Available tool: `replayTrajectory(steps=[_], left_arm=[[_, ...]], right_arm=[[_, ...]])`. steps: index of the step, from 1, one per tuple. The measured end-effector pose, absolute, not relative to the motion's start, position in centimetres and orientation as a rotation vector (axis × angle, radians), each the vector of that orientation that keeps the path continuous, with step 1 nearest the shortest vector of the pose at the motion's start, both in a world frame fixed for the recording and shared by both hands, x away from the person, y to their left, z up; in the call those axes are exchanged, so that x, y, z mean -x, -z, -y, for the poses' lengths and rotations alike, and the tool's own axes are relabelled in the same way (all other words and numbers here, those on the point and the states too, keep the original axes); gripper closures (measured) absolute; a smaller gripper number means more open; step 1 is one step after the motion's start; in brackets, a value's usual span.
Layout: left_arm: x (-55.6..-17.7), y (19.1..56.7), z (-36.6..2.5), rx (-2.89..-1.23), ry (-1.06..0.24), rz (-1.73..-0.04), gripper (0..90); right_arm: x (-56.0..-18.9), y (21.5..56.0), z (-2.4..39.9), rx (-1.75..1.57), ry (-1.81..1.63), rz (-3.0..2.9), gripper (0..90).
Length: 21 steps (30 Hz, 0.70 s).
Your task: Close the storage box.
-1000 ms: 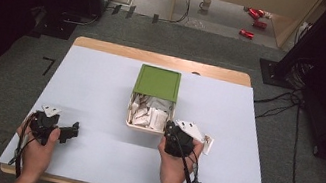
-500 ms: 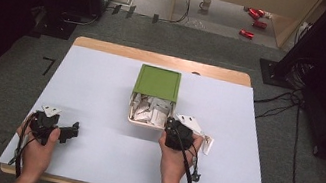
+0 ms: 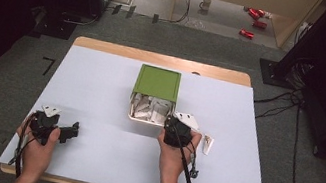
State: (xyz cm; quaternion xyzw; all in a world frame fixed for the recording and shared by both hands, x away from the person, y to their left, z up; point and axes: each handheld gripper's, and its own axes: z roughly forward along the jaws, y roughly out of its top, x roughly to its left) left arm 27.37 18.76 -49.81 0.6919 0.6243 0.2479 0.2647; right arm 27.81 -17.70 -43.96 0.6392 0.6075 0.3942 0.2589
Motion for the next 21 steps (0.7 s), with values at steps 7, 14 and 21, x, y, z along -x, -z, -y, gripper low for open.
replayTrajectory(steps=[7, 14, 21], left_arm=[[-27.37, 49.82, -18.75, -1.868, -0.671, -1.687, 0.0], [-27.37, 49.81, -18.76, -1.87, -0.671, -1.687, 0.0], [-27.36, 49.82, -18.77, -1.87, -0.67, -1.687, 0.0]], right_arm=[[-28.19, 44.15, 17.49, -1.715, -1.057, -1.637, 90.0], [-28.33, 44.24, 17.32, -1.704, -1.044, -1.63, 90.0], [-28.11, 44.33, 17.79, -1.717, -1.117, -1.649, 77.5]])
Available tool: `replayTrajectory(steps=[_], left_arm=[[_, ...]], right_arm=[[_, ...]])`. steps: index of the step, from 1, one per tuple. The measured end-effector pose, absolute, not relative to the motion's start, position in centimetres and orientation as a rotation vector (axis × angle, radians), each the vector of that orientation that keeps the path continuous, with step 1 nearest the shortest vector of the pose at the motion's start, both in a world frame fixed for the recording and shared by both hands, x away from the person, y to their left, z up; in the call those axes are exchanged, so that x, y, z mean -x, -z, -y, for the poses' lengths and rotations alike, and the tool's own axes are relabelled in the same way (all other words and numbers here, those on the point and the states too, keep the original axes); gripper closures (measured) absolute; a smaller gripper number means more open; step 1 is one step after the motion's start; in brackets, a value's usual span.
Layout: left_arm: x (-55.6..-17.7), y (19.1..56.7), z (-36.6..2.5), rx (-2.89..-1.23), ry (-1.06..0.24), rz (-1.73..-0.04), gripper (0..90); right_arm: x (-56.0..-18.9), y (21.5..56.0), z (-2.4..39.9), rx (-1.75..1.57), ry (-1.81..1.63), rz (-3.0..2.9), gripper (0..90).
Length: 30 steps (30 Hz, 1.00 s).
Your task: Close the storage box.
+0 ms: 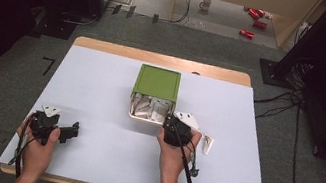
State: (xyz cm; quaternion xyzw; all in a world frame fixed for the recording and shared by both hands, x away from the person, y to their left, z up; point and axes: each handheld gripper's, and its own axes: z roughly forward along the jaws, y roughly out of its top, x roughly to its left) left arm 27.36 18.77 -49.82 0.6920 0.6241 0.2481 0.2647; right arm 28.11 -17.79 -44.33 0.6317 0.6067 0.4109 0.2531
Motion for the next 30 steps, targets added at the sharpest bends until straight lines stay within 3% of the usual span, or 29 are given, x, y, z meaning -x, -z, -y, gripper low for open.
replayTrajectory(steps=[9, 21, 30], left_arm=[[-27.4, 49.8, -18.8, -1.87, -0.67, -1.686, 0.0], [-27.4, 49.8, -18.8, -1.869, -0.671, -1.686, 0.0], [-27.4, 49.8, -18.8, -1.869, -0.67, -1.687, 0.0]], right_arm=[[-25.5, 45.5, 18.3, -1.672, -1.137, -1.671, 63.7], [-25.9, 47.5, 17.6, -1.678, -1.089, -1.718, 69.3], [-27.0, 47.5, 17.6, -1.729, -1.105, -1.675, 66.5]])
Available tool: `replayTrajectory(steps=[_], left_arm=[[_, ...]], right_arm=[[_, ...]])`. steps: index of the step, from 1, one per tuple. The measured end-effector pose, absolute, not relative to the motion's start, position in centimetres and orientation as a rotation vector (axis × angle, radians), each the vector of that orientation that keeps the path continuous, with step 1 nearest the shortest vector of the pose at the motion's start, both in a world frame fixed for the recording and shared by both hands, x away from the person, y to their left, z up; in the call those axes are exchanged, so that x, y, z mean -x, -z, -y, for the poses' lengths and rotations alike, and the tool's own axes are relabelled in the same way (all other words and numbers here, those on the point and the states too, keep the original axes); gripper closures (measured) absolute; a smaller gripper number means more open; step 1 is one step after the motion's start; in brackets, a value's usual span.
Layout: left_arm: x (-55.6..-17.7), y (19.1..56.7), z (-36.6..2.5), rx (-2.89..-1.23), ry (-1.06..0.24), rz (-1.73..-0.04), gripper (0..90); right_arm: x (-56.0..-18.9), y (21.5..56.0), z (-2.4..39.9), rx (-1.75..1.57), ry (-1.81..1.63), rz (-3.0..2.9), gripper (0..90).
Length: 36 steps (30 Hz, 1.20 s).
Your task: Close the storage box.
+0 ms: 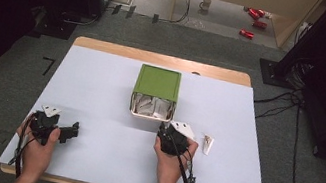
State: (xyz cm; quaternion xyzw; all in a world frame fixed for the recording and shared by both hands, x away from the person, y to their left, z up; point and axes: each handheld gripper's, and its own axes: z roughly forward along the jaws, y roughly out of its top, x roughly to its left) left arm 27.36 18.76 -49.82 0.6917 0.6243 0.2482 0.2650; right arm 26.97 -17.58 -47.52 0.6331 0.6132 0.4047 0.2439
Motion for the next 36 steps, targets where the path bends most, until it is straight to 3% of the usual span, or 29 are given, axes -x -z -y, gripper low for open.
replayTrajectory(steps=[8, 13, 22, 26, 36], left_arm=[[-27.4, 49.8, -18.8, -1.869, -0.671, -1.687, 0.0], [-27.4, 49.8, -18.8, -1.869, -0.67, -1.687, 0.0], [-27.4, 49.8, -18.7, -1.867, -0.67, -1.688, 0.0], [-27.4, 49.8, -18.7, -1.867, -0.671, -1.687, 0.0], [-27.4, 49.8, -18.8, -1.871, -0.67, -1.687, 0.0]], right_arm=[[-27.3, 47.4, 17.7, -1.727, -1.113, -1.682, 59.7], [-27.2, 47.1, 18.2, -1.68, -1.07, -1.687, 34.8], [-25.8, 45.3, 21.0, -1.608, -1.194, -1.732, 17.3], [-25.2, 44.9, 22.4, -1.614, -1.159, -1.743, 12.7], [-23.5, 44.5, 26.7, -1.621, -1.082, -1.708, 11.3]])
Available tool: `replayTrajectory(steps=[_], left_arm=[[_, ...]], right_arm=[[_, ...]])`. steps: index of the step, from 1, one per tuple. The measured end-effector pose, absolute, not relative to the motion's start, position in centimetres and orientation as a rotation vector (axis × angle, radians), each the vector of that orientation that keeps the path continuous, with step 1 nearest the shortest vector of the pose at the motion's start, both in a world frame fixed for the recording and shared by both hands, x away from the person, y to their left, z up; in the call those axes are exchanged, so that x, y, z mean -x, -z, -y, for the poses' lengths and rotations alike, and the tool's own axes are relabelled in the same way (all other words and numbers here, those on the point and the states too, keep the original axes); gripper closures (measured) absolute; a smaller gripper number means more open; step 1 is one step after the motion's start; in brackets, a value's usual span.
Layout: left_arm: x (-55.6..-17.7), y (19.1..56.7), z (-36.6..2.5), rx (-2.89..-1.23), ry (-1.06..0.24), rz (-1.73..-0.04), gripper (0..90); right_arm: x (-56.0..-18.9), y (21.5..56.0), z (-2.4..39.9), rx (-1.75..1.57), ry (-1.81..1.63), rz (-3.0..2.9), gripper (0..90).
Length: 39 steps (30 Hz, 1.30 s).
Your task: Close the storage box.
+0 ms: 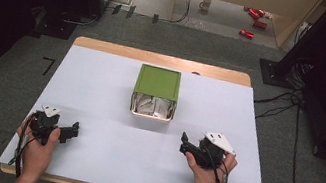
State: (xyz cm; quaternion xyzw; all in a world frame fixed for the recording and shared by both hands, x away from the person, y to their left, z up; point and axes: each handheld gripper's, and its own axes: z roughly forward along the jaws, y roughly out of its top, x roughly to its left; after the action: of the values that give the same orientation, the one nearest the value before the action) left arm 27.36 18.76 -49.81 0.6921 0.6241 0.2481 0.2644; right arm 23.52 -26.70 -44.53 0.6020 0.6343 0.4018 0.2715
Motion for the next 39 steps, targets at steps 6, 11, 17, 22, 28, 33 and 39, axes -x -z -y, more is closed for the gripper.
replayTrajectory(steps=[6, 11, 17, 22, 28, 33, 39], left_arm=[[-27.4, 49.8, -18.8, -1.87, -0.671, -1.687, 0.0], [-27.4, 49.8, -18.8, -1.87, -0.671, -1.686, 0.0], [-27.4, 49.8, -18.7, -1.87, -0.671, -1.686, 0.0], [-27.3, 49.8, -18.8, -1.87, -0.671, -1.686, 0.0], [-27.3, 49.8, -18.8, -1.87, -0.672, -1.686, 0.0], [-27.3, 49.8, -18.8, -1.87, -0.671, -1.686, 0.0], [-27.3, 49.8, -18.8, -1.87, -0.672, -1.686, 0.0]], right_arm=[[-22.7, 44.9, 29.0, -1.658, -1.038, -1.676, 11.3], [-21.9, 45.1, 30.9, -1.683, -1.042, -1.642, 11.3], [-21.4, 45.4, 32.4, -1.684, -1.047, -1.631, 11.3], [-20.9, 45.9, 33.4, -1.695, -1.033, -1.63, 11.3], [-20.4, 46.7, 34.9, -1.729, -0.988, -1.62, 11.5], [-19.9, 47.3, 36.1, -1.755, -0.958, -1.621, 11.8], [-19.0, 48.0, 37.8, -1.785, -0.9, -1.617, 12.3]])
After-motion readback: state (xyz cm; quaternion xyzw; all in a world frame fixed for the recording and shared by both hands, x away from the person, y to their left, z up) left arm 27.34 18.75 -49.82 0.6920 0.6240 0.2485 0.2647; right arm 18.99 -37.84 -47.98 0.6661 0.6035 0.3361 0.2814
